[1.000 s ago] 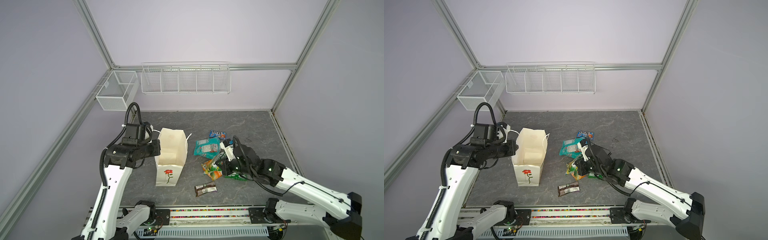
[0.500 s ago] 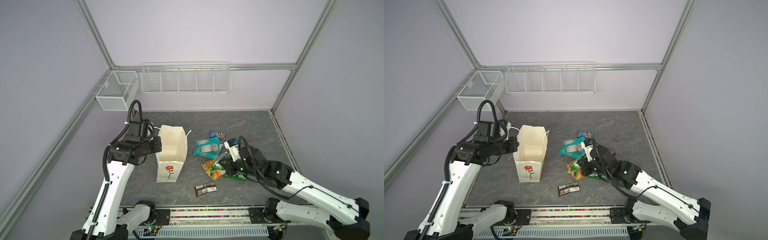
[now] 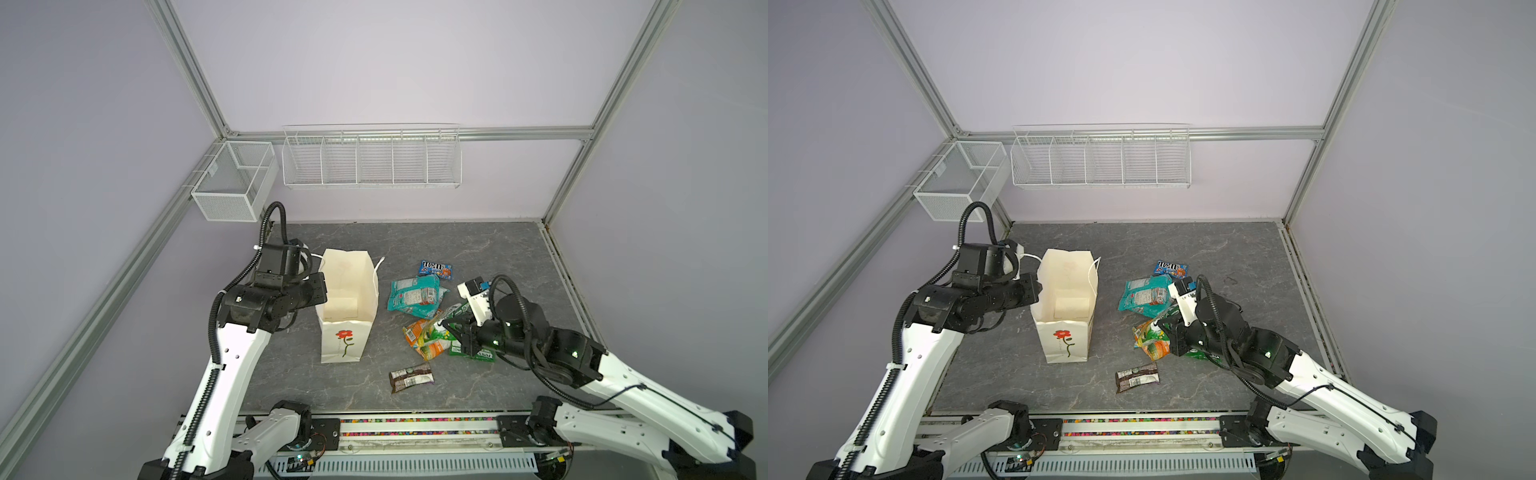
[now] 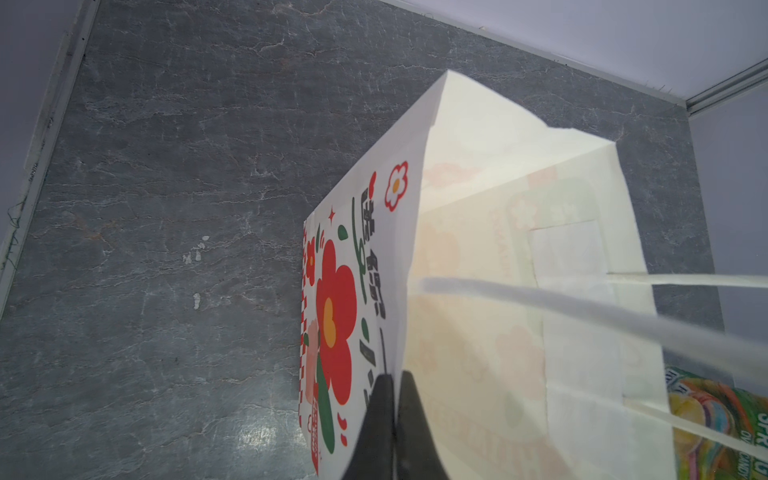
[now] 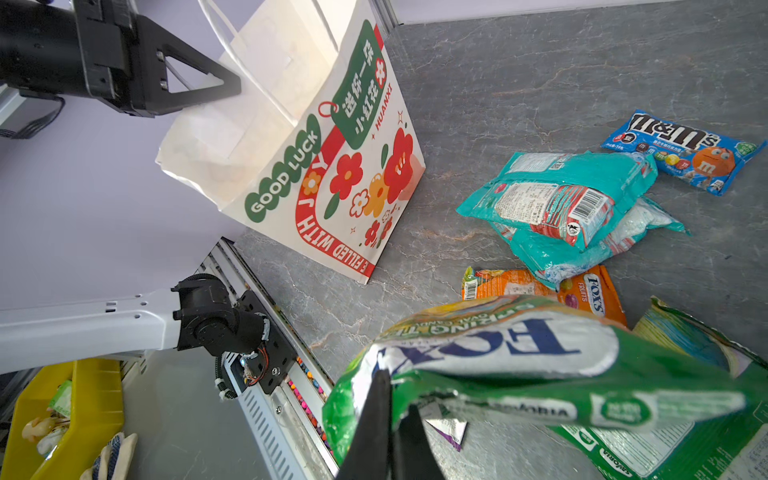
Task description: Place the snacks into the paper bag
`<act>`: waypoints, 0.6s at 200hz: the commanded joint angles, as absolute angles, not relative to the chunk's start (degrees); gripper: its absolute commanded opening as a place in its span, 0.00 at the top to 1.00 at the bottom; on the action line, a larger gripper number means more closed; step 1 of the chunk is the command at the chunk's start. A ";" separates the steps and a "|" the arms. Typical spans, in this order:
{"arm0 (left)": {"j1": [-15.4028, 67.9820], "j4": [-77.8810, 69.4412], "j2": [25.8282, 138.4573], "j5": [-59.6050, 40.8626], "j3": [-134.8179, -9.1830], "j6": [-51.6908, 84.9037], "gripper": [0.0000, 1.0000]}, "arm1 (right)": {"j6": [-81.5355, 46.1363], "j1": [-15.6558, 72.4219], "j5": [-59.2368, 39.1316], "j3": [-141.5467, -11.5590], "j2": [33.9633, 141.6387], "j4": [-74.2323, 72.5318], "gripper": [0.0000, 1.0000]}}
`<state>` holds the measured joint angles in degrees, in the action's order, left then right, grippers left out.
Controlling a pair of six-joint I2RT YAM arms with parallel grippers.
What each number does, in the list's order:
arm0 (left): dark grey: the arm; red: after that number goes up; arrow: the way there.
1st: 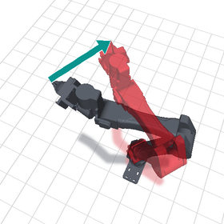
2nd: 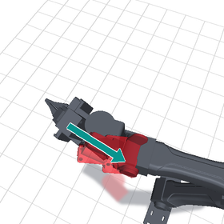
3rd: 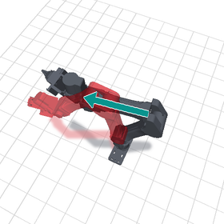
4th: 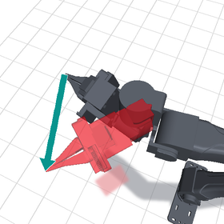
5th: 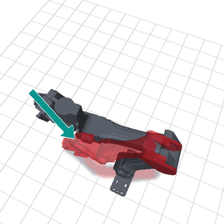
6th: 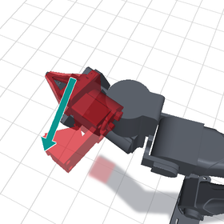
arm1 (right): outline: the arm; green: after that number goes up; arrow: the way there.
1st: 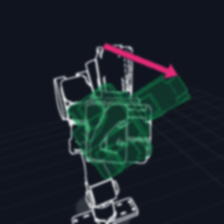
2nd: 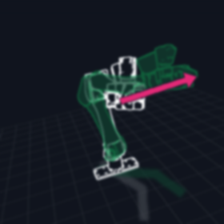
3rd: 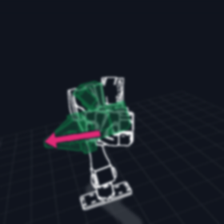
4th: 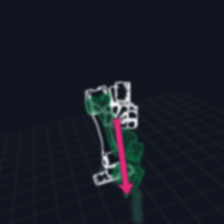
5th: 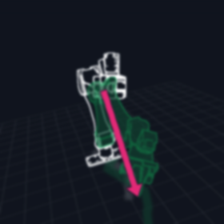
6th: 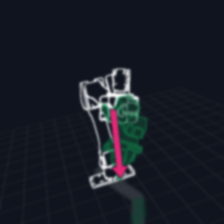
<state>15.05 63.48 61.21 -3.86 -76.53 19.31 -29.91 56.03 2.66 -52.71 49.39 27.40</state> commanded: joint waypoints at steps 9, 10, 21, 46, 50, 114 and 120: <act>15.44 63.82 61.78 -1.77 -76.68 19.64 1.00 | -28.03 56.38 1.61 -53.44 48.35 24.96 0.94; 15.45 63.90 61.83 -1.76 -76.71 19.58 1.00 | -28.03 56.40 1.60 -53.44 48.30 24.96 0.94; 15.39 64.10 62.26 -1.16 -77.34 19.04 1.00 | -28.36 56.42 1.98 -53.22 48.12 25.11 0.94; 15.41 65.00 63.72 -0.66 -78.57 18.44 1.00 | -28.39 56.38 2.55 -53.09 47.35 25.66 0.94; 15.48 64.88 63.87 -0.83 -78.53 18.45 1.00 | -28.39 56.41 2.55 -53.09 47.16 25.70 0.94; 16.54 64.78 64.75 0.00 -79.13 18.81 1.00 | -26.40 56.41 0.10 -52.97 44.99 25.79 0.93; 16.62 64.86 64.84 0.00 -79.37 18.81 1.00 | -26.20 56.37 -0.05 -53.07 45.04 25.92 0.93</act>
<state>16.12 63.55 64.25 -1.02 -77.03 19.07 -28.53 56.03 1.76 -52.71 46.00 27.81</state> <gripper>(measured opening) 0.047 0.067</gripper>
